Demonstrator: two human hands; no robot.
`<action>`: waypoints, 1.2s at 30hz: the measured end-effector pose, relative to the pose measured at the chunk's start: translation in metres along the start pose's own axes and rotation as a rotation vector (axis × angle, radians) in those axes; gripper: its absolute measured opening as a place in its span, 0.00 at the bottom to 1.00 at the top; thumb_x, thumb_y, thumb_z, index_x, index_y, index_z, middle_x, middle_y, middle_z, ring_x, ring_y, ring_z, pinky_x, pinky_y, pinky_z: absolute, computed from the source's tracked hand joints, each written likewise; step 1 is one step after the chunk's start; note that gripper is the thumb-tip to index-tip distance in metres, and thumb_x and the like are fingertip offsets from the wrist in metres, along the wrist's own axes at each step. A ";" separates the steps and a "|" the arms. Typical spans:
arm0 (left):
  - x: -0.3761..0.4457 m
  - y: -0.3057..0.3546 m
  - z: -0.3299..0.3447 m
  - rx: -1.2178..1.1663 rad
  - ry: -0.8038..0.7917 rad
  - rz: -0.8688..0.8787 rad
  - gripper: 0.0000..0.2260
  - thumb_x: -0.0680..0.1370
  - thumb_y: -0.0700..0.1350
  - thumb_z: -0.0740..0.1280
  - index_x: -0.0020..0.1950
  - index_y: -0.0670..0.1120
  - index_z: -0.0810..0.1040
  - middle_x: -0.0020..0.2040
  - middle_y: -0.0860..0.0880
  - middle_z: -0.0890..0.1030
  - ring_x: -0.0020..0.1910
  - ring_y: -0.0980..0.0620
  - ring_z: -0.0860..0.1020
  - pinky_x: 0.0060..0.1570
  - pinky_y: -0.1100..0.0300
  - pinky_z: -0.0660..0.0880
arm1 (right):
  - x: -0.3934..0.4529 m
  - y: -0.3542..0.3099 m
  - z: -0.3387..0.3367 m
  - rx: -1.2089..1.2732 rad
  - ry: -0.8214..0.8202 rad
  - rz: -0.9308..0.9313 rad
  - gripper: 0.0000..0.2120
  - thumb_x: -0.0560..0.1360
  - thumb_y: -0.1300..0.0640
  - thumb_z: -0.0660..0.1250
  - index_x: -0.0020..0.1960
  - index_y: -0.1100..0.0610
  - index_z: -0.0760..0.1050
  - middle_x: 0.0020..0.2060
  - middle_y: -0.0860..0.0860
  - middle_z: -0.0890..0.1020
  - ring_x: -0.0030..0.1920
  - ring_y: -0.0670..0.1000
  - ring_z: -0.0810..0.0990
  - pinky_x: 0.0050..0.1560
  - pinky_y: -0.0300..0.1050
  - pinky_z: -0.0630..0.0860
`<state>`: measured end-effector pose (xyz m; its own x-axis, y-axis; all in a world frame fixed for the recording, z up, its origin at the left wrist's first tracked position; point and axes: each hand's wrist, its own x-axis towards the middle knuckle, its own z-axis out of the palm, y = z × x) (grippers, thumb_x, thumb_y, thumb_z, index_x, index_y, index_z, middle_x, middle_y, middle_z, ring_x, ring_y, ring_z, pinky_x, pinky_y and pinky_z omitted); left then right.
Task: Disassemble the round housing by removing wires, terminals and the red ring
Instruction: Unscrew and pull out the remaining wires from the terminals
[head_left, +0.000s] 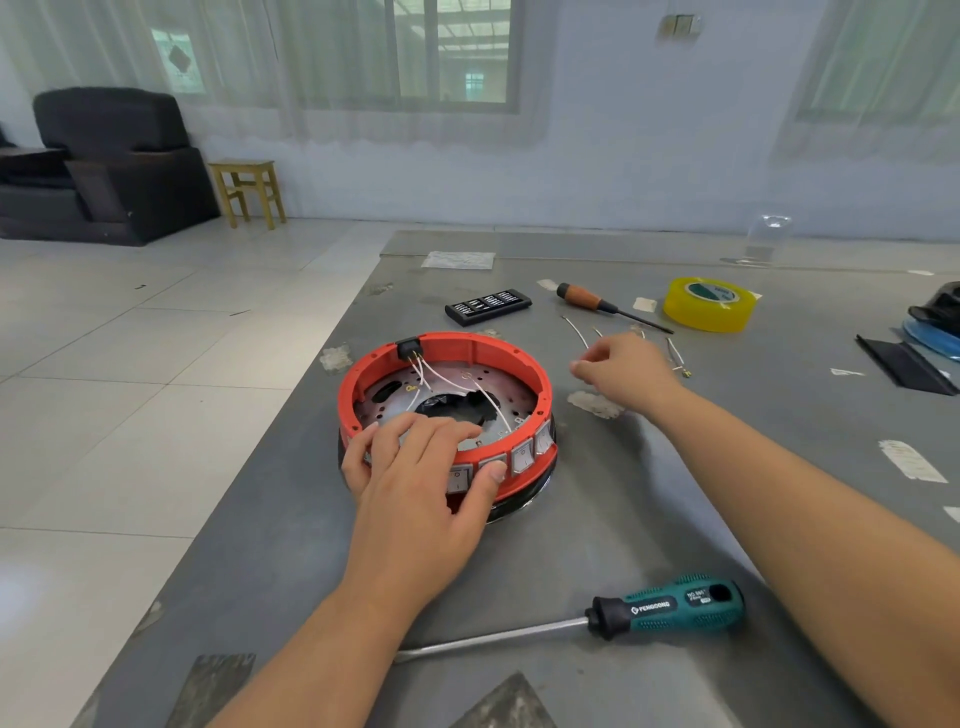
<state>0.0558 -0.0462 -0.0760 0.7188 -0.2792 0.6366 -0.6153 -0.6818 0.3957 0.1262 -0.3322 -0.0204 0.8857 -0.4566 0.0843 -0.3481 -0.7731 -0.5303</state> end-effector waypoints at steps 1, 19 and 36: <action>0.001 0.000 -0.001 -0.010 0.003 -0.003 0.16 0.80 0.62 0.61 0.61 0.57 0.79 0.60 0.61 0.78 0.68 0.52 0.70 0.73 0.48 0.57 | -0.012 -0.003 -0.001 0.031 -0.008 -0.051 0.07 0.78 0.46 0.69 0.47 0.49 0.80 0.47 0.48 0.84 0.50 0.51 0.80 0.49 0.44 0.75; -0.004 -0.001 -0.021 -0.490 0.092 -0.502 0.30 0.81 0.59 0.68 0.79 0.53 0.62 0.84 0.48 0.57 0.83 0.52 0.55 0.79 0.55 0.56 | -0.113 -0.032 0.021 0.536 -0.214 0.096 0.17 0.77 0.36 0.65 0.51 0.49 0.78 0.45 0.51 0.84 0.43 0.51 0.84 0.40 0.46 0.84; 0.004 -0.016 -0.030 -0.903 0.141 -0.389 0.34 0.79 0.50 0.65 0.83 0.62 0.56 0.78 0.70 0.64 0.74 0.71 0.64 0.64 0.78 0.66 | -0.118 -0.033 -0.002 0.921 -0.368 0.168 0.13 0.76 0.58 0.70 0.58 0.63 0.79 0.56 0.62 0.84 0.50 0.63 0.87 0.47 0.54 0.86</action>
<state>0.0591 -0.0163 -0.0604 0.9138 -0.0224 0.4055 -0.4027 0.0787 0.9119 0.0331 -0.2535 -0.0114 0.9410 -0.2439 -0.2348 -0.2418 0.0012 -0.9703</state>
